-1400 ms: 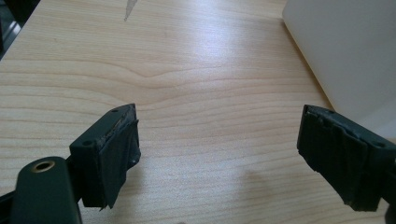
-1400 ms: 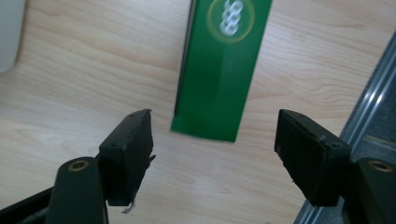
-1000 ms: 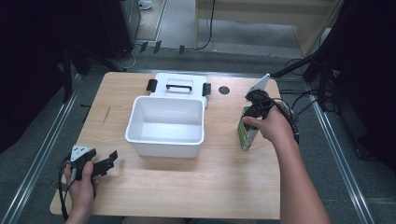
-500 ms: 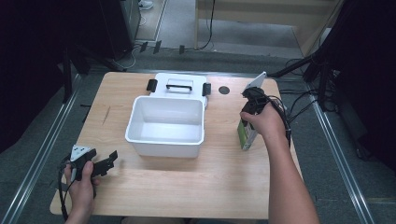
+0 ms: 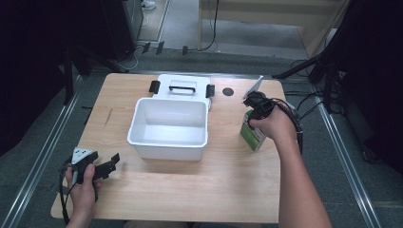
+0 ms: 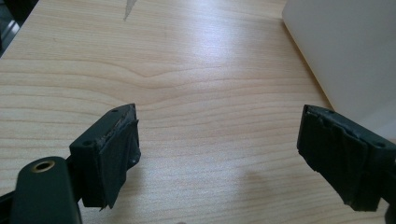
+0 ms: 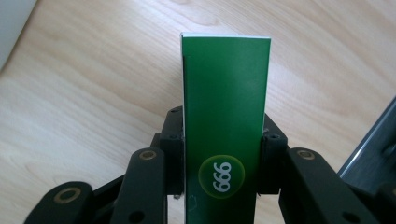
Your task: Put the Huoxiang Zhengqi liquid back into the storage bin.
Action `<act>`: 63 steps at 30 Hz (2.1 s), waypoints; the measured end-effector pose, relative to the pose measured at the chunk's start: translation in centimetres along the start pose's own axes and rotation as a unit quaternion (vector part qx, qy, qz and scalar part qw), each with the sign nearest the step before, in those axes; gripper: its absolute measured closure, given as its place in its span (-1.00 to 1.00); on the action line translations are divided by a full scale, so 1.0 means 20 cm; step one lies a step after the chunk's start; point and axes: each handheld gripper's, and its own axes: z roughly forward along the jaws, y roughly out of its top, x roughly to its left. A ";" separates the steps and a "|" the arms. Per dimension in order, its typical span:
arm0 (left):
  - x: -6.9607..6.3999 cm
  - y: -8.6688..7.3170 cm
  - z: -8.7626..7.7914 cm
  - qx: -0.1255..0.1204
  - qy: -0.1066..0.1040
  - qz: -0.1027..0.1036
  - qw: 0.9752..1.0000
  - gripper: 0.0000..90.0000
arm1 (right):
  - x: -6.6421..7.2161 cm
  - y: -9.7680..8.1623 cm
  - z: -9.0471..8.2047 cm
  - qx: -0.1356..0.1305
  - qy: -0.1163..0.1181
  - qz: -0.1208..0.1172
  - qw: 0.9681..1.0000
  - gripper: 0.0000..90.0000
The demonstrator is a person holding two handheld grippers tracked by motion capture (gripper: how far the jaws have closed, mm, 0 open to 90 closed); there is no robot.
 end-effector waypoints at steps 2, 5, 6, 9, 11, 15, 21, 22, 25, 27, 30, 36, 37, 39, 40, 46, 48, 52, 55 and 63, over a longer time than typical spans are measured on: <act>0.00 0.00 0.00 0.000 0.000 0.000 1.000 -0.69 | 0.01 -0.01 -0.02 -0.011 0.005 -0.028 1.000 0.43; 0.00 0.00 0.00 0.000 0.000 0.000 1.000 -0.69 | 0.02 -0.02 -0.06 -0.030 0.006 -0.070 0.997 0.44; 0.00 0.00 0.00 0.000 0.000 0.000 1.000 -0.69 | 0.02 -0.02 -0.07 -0.035 0.005 -0.080 0.996 0.44; 0.00 0.00 0.00 0.000 0.000 0.000 1.000 -0.69 | 0.05 -0.02 -0.11 -0.051 -0.005 -0.115 0.992 0.44; 0.00 0.00 0.00 -0.002 -0.001 -0.002 1.000 -0.69 | 0.05 -0.02 -0.13 -0.053 -0.002 -0.116 0.992 0.44; 0.00 0.00 0.00 0.000 0.000 -0.001 1.000 -0.69 | 0.09 0.00 -0.23 -0.060 0.002 -0.172 0.983 0.43; 0.00 0.00 0.00 0.000 -0.001 0.002 1.000 -0.69 | 0.16 0.02 -0.33 -0.077 -0.008 -0.282 0.956 0.43; 0.00 0.00 0.00 0.000 -0.001 0.002 1.000 -0.69 | 0.17 0.02 -0.35 -0.078 -0.004 -0.293 0.953 0.43; 0.00 0.00 0.00 0.001 0.000 0.001 1.000 -0.69 | 0.20 0.03 -0.40 -0.085 0.007 -0.327 0.941 0.43; 0.00 0.00 0.00 0.001 0.000 0.001 1.000 -0.69 | 0.20 0.03 -0.42 -0.087 0.007 -0.329 0.940 0.43; 0.00 0.00 0.00 0.001 0.001 0.002 1.000 -0.69 | 0.20 0.07 -0.49 -0.094 -0.003 -0.317 0.944 0.43; 0.00 0.00 0.00 0.000 0.000 0.000 1.000 -0.69 | 0.25 0.13 -0.58 -0.097 -0.006 -0.349 0.932 0.43; 0.00 0.00 0.00 0.000 0.000 0.000 1.000 -0.69 | 0.26 0.14 -0.60 -0.103 -0.007 -0.357 0.928 0.43; 0.00 0.00 0.00 0.002 -0.001 0.000 1.000 -0.69 | 0.28 0.16 -0.63 -0.112 -0.010 -0.370 0.922 0.43; 0.00 0.00 0.00 0.002 -0.001 0.000 1.000 -0.69 | 0.30 0.17 -0.65 -0.117 -0.007 -0.373 0.920 0.43; 0.00 0.00 0.00 0.003 -0.001 -0.001 1.000 -0.69 | 0.37 0.22 -0.74 -0.124 -0.011 -0.382 0.916 0.43; 0.00 0.00 0.00 0.002 -0.001 -0.001 1.000 -0.69 | 0.41 0.25 -0.79 -0.128 -0.020 -0.392 0.911 0.43; 0.00 0.00 0.00 0.002 -0.001 -0.001 1.000 -0.69 | 0.46 0.27 -0.83 -0.132 -0.020 -0.399 0.907 0.43; 0.00 0.00 0.00 0.003 -0.001 -0.001 1.000 -0.69 | 0.54 0.31 -0.84 -0.139 -0.011 -0.407 0.903 0.43; 0.01 0.00 0.00 0.003 -0.002 -0.002 1.000 -0.69 | 0.64 0.38 -0.79 -0.135 0.001 -0.429 0.893 0.43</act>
